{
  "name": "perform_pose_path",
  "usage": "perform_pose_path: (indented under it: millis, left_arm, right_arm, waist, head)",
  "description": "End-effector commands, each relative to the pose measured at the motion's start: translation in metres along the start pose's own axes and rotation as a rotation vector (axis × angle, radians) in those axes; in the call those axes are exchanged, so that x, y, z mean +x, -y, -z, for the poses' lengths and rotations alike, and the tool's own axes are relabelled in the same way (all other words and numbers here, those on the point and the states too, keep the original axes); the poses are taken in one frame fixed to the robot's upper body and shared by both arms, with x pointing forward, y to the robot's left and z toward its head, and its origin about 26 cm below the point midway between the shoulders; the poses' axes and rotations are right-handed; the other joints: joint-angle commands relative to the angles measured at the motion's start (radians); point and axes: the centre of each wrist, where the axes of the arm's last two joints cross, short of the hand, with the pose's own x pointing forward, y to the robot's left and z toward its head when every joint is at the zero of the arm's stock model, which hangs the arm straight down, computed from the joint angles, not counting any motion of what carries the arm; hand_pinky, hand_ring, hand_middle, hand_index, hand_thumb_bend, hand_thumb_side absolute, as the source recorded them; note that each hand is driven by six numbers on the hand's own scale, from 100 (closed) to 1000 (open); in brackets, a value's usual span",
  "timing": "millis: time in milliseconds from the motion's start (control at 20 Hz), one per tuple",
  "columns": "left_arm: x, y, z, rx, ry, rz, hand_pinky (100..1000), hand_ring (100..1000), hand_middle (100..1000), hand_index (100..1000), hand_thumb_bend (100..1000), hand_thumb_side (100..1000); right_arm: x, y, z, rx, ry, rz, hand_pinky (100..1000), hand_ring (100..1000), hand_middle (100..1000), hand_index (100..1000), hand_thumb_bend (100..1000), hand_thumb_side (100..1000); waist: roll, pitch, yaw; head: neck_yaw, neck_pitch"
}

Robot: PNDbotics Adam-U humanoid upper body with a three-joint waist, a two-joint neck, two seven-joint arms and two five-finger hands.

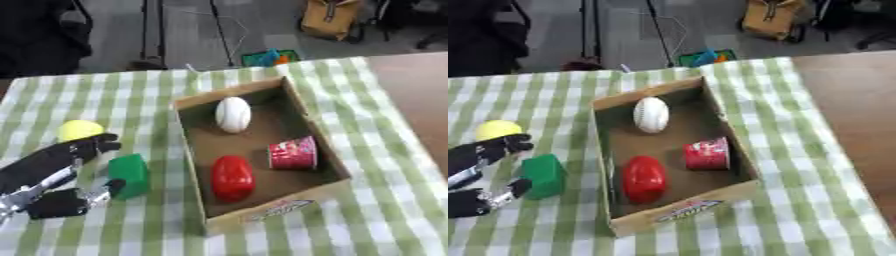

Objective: Pick up objects on the table and place them in the box.

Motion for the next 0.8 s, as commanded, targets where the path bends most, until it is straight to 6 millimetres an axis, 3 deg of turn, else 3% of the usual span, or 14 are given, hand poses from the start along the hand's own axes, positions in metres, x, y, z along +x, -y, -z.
perform_pose_path:
  millis: [50, 450, 800]
  left_arm:
    - [0.0000, -0.0078, 0.0011, 0.009, -0.013, 0.039, 1000, 1000, 1000, 1000, 417, 1000]
    - [-0.0008, -0.0076, 0.0038, -0.007, -0.059, 0.114, 1000, 1000, 1000, 1000, 498, 1000]
    - [-0.0016, -0.0053, 0.0079, -0.049, -0.056, 0.130, 1000, 1000, 1000, 1000, 513, 1000]
  right_arm:
    - [0.0065, -0.0008, 0.0068, -0.001, 0.028, 0.022, 625, 702, 591, 758, 100, 629]
    - [0.0069, -0.0014, 0.0066, 0.004, 0.026, 0.029, 625, 701, 588, 744, 100, 631]
    - [0.0073, -0.0021, 0.0066, 0.008, 0.025, 0.034, 625, 701, 586, 741, 100, 635]
  waist:
    - [-0.003, -0.017, -0.001]
    - [-0.005, -0.014, 0.002]
    - [-0.007, -0.010, 0.001]
  head:
    - [0.003, -0.011]
    - [0.004, -0.016]
    - [0.006, -0.019]
